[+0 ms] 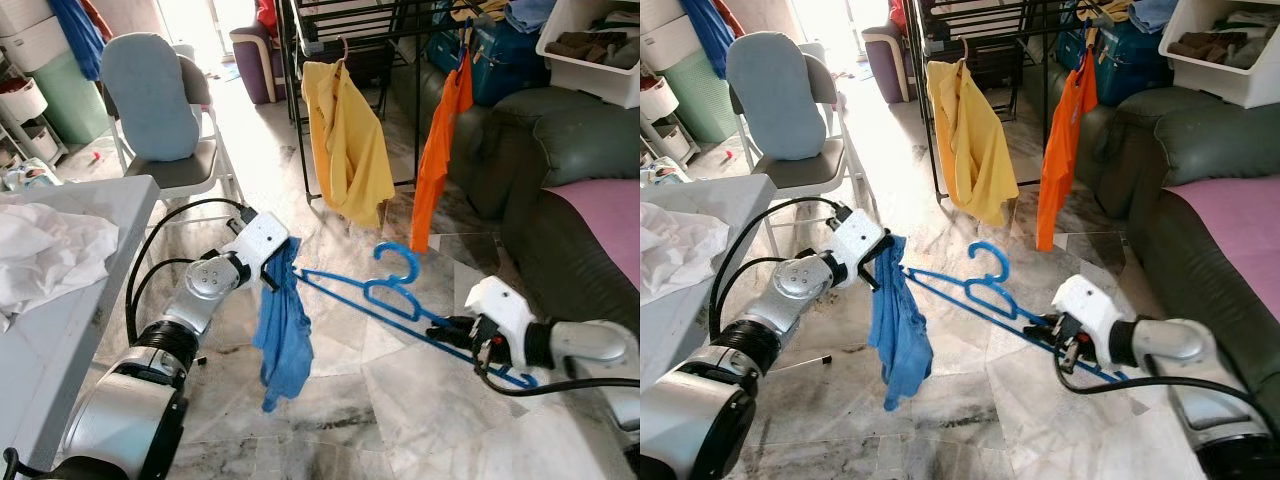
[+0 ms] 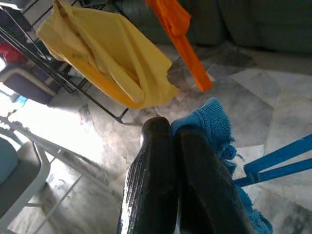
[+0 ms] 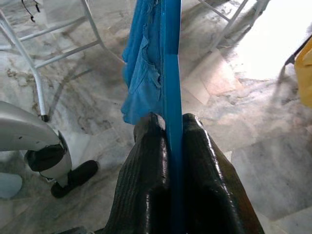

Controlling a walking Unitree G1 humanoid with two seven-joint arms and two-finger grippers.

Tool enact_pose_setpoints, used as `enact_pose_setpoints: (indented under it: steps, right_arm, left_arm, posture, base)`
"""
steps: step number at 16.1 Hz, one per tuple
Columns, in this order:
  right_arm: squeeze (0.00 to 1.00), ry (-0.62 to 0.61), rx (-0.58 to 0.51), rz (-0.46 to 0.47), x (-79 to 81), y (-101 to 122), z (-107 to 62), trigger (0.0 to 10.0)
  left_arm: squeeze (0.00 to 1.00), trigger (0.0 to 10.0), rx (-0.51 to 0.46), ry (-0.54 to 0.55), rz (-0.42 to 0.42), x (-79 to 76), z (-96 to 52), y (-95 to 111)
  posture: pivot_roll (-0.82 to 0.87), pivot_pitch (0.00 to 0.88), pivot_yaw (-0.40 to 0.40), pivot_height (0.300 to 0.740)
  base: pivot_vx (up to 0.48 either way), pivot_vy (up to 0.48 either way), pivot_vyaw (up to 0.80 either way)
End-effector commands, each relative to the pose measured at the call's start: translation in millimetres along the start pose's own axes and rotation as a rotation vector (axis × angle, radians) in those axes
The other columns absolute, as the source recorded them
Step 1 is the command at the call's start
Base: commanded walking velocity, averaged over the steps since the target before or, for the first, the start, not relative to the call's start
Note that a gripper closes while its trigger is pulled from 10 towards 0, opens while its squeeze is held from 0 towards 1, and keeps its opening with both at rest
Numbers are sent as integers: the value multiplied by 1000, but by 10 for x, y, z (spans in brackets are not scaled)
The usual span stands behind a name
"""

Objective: Hang hanger

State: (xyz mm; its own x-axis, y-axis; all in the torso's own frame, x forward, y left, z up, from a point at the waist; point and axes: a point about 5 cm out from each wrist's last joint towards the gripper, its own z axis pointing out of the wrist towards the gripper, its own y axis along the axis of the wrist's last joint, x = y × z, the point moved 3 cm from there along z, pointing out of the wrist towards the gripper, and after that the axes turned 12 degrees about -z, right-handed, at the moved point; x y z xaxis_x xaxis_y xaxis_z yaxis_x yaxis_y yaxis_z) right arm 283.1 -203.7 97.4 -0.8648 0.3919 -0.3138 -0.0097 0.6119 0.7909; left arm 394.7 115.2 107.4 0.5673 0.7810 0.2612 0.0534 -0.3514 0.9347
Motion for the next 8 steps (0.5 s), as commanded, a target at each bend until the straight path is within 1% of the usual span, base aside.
enact_pose_setpoints:
  steps: [1, 3, 5, 6, 7, 8]
  right_arm:
    - [0, -4, -6, -21, -26, 38, 10, 10000]
    - [0, -9, -1, -17, -36, 15, 1, 10000]
    - [0, -6, 0, -15, -32, 4, 1, 10000]
    - [0, 7, 8, -13, -11, -12, -6, 10000]
    - [0, 11, 9, -12, -4, -13, -12, 10000]
    - [0, 11, 9, -12, -3, -12, -13, 10000]
  left_arm:
    - [0, 10000, -34, 6, 12, 51, -13, 76]
    - [0, 10000, -51, -9, -13, 44, -10, 106]
    - [0, 10000, -66, -6, 2, 47, -10, 136]
    - [0, 10000, -82, 34, 62, 98, -24, 163]
    - [0, 10000, -83, 53, 98, 127, -36, 165]
    - [0, 10000, -82, 55, 111, 134, -40, 162]
  posture:
    - [-151, 0, 117, 740]
    - [-154, 0, 116, 740]
    - [-152, 0, 117, 740]
    - [-155, 0, 118, 740]
    - [-155, 0, 119, 740]
    - [-155, 0, 119, 740]
  base:
    - [0, 0, 0]
    - [0, 0, 0]
    - [0, 0, 0]
    - [0, 0, 0]
    - [0, 0, 0]
    - [0, 0, 0]
